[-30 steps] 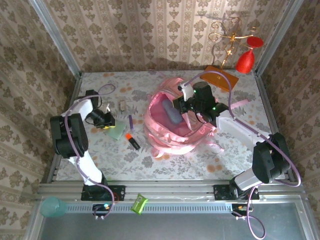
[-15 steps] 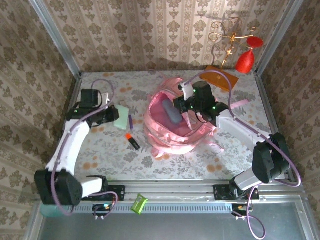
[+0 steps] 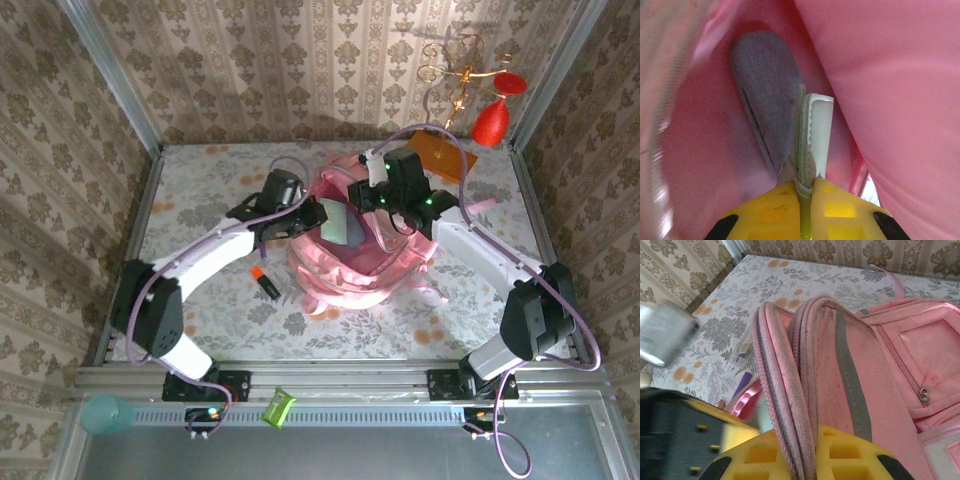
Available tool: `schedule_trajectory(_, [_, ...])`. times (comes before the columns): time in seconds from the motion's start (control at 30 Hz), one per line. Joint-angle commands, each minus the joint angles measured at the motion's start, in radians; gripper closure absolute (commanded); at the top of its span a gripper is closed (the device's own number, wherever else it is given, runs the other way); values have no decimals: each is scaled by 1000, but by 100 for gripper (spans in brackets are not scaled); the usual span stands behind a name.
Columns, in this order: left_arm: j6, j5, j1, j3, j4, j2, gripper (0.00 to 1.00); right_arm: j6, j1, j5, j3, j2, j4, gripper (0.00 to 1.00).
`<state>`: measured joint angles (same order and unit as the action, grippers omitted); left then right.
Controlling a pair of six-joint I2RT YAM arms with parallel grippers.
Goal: Pack books, pencil case, and school supplies into a backpack
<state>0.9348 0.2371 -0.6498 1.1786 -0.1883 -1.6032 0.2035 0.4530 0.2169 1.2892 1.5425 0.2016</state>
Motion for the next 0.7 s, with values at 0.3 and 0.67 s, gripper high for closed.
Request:
schedule_trajectory(0.3, [347, -180, -118, 99, 456, -251, 84, -10, -4, 15, 239, 42, 26, 100])
schedule_trajectory(0.67, [-68, -159, -120, -9, 234, -7, 47, -167, -51, 33, 72, -74, 42, 100])
